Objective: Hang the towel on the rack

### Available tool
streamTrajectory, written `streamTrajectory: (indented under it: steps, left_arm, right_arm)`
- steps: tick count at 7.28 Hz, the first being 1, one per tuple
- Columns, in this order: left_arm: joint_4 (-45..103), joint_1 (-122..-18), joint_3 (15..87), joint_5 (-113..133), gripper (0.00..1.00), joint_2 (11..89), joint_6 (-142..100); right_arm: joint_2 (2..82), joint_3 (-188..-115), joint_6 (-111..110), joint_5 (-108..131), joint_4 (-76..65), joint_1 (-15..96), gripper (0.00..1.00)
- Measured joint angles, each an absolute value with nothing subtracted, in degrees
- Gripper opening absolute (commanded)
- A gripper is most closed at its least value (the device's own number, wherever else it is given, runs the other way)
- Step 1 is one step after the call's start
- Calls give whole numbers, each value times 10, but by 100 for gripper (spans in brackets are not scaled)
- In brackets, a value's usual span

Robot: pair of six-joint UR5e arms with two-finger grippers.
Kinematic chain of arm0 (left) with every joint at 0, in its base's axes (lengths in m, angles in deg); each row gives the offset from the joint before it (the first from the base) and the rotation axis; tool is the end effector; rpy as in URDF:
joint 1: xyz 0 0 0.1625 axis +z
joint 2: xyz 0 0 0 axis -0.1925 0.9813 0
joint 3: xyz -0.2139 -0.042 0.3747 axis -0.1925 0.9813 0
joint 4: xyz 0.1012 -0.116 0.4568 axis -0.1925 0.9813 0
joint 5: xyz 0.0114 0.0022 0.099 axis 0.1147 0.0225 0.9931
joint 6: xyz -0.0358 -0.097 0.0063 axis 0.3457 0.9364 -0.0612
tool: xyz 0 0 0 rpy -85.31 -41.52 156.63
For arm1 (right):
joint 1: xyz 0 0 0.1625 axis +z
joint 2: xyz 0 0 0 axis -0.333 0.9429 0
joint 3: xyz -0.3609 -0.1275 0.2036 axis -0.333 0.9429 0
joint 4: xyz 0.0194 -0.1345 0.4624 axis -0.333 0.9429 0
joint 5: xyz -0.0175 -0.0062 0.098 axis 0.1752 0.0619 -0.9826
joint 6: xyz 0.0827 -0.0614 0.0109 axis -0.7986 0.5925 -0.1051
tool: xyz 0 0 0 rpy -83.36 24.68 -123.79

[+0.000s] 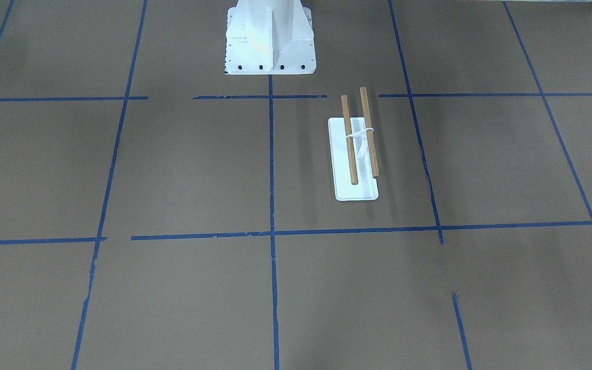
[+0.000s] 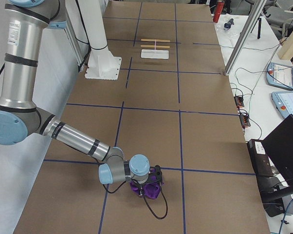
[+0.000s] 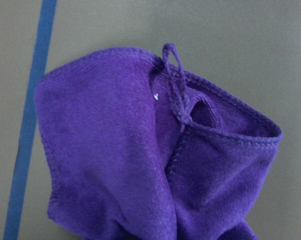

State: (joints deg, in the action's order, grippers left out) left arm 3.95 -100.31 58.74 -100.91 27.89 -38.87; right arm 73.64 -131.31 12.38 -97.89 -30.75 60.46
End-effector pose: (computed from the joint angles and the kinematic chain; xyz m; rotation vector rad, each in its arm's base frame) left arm -0.0559 -0.5525 0.6089 0.1357 0.7376 0.1098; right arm -0.0123 -0.4325 0.8718 0.0632 -0.7509 -0.1670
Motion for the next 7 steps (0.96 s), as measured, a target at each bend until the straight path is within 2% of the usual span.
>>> streamTrajectory:
  steps: [2, 4, 5, 7]
  left_arm:
    - [39, -1003, 587, -1009, 100, 280, -389]
    - [43, -1003, 588, -1009, 100, 291, -387]
    - [56, -1002, 587, -1008, 100, 303, -386]
    - [147, -1002, 584, -1004, 100, 315, -386]
  right_arm:
    - [735, -1328, 126, -1005, -313, 615, 0]
    - [730, -1426, 122, -1048, -284, 665, 0]
    - [708, -1478, 121, -1051, -244, 686, 0]
    - [626, -1519, 118, -1025, -201, 703, 0]
